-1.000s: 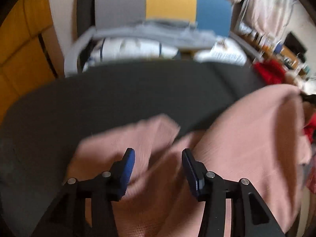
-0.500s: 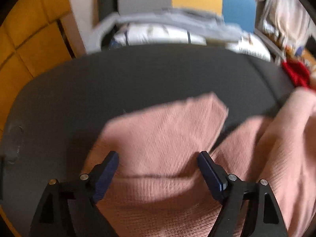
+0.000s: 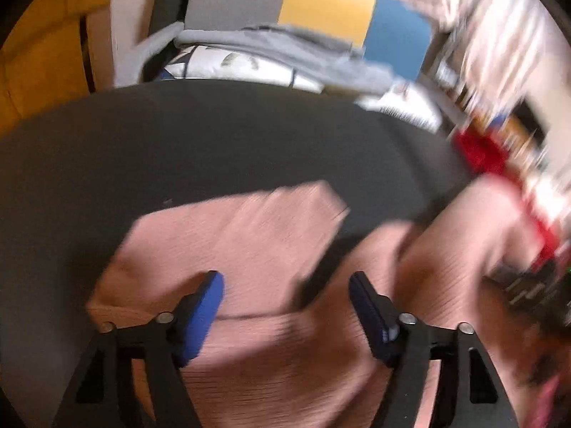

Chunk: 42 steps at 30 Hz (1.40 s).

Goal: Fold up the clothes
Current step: 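Lower the pink sweater onto the bench with both grippers and release, then grasp the pink sweater edge with both grippers and pull it taut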

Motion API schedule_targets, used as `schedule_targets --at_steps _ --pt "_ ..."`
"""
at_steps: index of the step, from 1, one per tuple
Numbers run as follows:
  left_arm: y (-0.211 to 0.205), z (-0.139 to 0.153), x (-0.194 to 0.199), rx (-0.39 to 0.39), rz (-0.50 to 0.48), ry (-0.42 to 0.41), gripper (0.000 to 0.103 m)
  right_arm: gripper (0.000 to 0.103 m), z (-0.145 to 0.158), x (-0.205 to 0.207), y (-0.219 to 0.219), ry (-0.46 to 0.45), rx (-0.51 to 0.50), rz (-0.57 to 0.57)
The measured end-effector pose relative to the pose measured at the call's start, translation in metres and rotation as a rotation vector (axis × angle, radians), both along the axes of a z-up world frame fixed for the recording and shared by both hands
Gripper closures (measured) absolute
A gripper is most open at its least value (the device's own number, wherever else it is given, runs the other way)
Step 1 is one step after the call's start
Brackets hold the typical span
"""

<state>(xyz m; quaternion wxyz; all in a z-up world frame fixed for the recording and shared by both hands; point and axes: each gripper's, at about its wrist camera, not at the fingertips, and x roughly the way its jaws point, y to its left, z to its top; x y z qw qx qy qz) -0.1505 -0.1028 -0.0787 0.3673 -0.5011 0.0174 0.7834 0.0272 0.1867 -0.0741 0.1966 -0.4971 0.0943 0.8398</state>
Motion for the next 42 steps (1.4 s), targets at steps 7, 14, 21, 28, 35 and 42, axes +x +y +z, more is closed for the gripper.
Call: schedule_targets --at_steps 7,14,21,28,35,42 --pt "0.060 -0.017 0.006 -0.223 -0.147 0.165 0.010 0.062 0.002 0.009 0.004 0.051 -0.016 -0.035" --pt "0.060 -0.013 0.002 -0.198 -0.176 0.156 0.072 0.062 0.000 0.014 0.007 0.110 -0.041 -0.051" --pt "0.041 0.021 0.004 -0.102 -0.143 0.149 0.090 0.062 -0.002 0.007 0.016 0.113 -0.063 -0.050" --pt "-0.029 0.097 -0.023 0.211 0.054 0.149 0.092 0.062 -0.002 0.020 0.008 0.080 -0.052 -0.068" --pt "-0.048 0.064 -0.011 -0.004 -0.009 0.160 0.092 0.062 -0.003 0.032 -0.009 0.051 -0.003 -0.073" --pt "-0.050 0.020 0.015 -0.165 -0.048 0.136 0.081 0.062 0.011 0.023 -0.007 -0.009 -0.069 0.006"
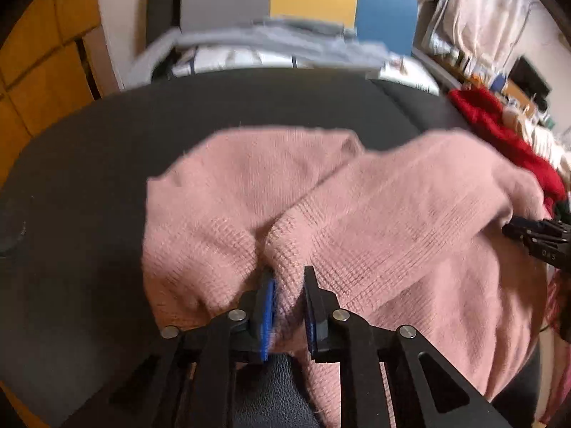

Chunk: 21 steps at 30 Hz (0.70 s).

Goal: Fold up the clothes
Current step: 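Grasp the pink sweater edge with both grippers and pull it taut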

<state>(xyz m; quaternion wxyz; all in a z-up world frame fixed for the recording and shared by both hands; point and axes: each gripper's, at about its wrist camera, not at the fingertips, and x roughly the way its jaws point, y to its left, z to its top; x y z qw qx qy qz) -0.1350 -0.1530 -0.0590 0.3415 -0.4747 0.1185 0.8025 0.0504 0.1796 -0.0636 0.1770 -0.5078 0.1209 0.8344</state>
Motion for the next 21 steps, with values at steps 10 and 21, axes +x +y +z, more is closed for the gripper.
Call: schedule_targets --at_steps 10,21 --pt "0.026 0.050 -0.062 0.241 0.133 -0.055 0.015 0.050 0.070 -0.065 0.101 0.176 -0.094 0.017" --pt "0.125 -0.044 -0.021 -0.186 -0.255 0.034 0.006 0.037 -0.016 -0.138 0.114 -0.161 -0.250 0.269"
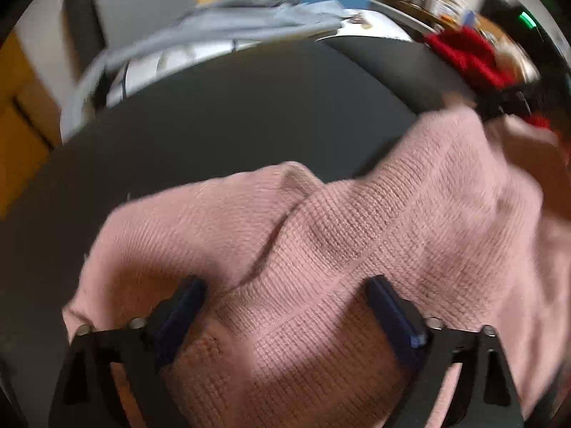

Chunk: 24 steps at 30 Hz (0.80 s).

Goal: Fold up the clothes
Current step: 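Grasp the pink sweater edge with both grippers and pull it taut, then spread the pink sweater flat across the bench with both grippers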

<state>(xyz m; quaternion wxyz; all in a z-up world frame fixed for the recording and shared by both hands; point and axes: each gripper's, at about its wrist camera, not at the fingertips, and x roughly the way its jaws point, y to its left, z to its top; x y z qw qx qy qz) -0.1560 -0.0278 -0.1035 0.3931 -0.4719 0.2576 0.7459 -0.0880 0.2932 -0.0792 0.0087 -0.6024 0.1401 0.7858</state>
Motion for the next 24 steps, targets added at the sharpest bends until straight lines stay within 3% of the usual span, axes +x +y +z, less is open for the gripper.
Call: schedule_targets --at_steps 1,2,5,7,10,14,16,18,20,21,23,24 --pt "0.001 0.000 0.002 0.005 -0.002 0.006 0.007 0.037 -0.002 0.004 -0.004 0.011 0.018 -0.004" --pt "0.002 0.000 0.003 0.009 -0.004 0.012 0.016 0.040 -0.002 0.008 -0.008 0.028 0.041 -0.011" --pt "0.002 0.013 0.002 0.041 0.023 0.045 0.080 0.089 0.004 0.017 -0.020 0.059 0.050 -0.041" --pt "0.006 0.022 -0.003 0.072 0.052 0.017 0.097 0.091 0.017 0.020 -0.028 0.097 0.065 -0.057" --pt "-0.002 0.069 -0.018 0.212 0.132 0.036 0.097 0.093 0.052 0.018 -0.038 0.188 0.139 -0.060" --pt "-0.020 0.132 -0.047 0.382 0.248 0.112 0.098 0.093 0.112 0.020 -0.051 0.384 0.294 -0.050" --pt "-0.029 0.151 -0.056 0.425 0.295 0.163 0.098 0.094 0.138 0.023 -0.060 0.507 0.400 -0.035" --pt "-0.035 0.150 -0.065 0.410 0.331 0.199 0.097 0.094 0.155 0.029 -0.076 0.668 0.517 0.009" --pt "-0.035 0.135 -0.074 0.352 0.360 0.225 0.093 0.092 0.134 0.020 -0.079 0.636 0.601 0.014" --pt "-0.032 0.119 -0.078 0.297 0.371 0.231 0.084 0.089 0.122 0.015 -0.079 0.610 0.641 0.015" --pt "-0.025 0.076 -0.090 0.167 0.397 0.142 0.074 0.082 0.074 -0.006 -0.058 0.429 0.554 -0.054" --pt "-0.024 0.056 -0.094 0.117 0.412 0.079 0.074 0.081 0.054 -0.013 -0.049 0.349 0.523 -0.084"
